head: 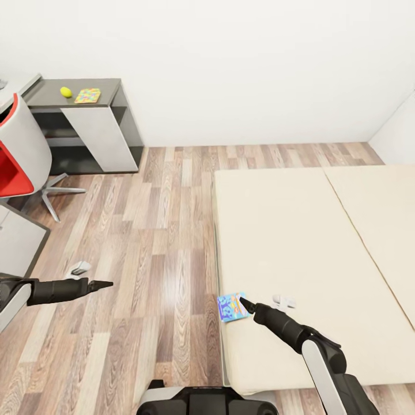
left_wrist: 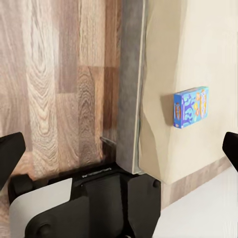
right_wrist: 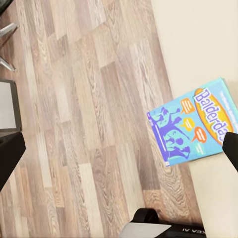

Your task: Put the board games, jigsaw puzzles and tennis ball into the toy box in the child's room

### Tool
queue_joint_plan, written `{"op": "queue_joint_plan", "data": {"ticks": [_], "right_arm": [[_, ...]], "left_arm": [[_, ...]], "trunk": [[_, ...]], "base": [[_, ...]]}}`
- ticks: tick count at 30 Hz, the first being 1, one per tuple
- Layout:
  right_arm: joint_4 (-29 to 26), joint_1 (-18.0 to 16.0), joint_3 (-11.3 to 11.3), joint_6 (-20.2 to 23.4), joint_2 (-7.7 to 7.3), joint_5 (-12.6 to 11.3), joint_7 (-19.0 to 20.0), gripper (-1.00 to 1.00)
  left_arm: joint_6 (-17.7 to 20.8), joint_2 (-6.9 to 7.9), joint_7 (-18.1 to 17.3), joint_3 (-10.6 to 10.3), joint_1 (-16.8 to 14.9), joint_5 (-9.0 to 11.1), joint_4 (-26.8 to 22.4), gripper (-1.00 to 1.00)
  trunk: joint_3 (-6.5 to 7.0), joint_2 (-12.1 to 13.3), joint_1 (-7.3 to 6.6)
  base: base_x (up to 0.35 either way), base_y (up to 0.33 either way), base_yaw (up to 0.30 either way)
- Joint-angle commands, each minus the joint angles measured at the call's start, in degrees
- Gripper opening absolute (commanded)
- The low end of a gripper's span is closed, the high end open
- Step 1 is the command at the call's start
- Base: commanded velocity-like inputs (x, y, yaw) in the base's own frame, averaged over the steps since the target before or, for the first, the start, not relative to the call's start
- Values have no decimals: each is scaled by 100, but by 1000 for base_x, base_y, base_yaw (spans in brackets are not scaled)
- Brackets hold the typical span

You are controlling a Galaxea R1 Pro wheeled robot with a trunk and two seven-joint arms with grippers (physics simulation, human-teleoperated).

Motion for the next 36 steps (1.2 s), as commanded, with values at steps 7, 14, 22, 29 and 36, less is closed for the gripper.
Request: {"op": "queue_joint_plan", "data": {"ticks": [7, 14, 22, 29, 36], "right_arm": [[8, -5, -3, 27, 0, -10, 9, 100], [8, -2, -3, 27, 0, -10, 9, 100], [9, -3, -3, 27, 0, -10, 9, 100], [9, -4, -3, 27, 6, -10, 3, 100], [9, -1, 2, 27, 8, -9, 1, 100]], "left_arm": [[19, -23, 38, -10, -7, 26, 1, 100], [18, -25, 12, -10, -7, 34, 1, 100], [18, -26, -20, -10, -7, 37, 1, 100], [18, -26, -37, -10, -7, 44, 1, 100], [18, -26, -40, -10, -7, 53, 1, 100]], "trunk": [[57, -9, 4], [121, -9, 4], [194, -9, 4], [258, -9, 4], [322, -9, 4]], "base": [[0, 0, 0], [0, 0, 0], [0, 0, 0], [0, 0, 0], [0, 0, 0]]}}
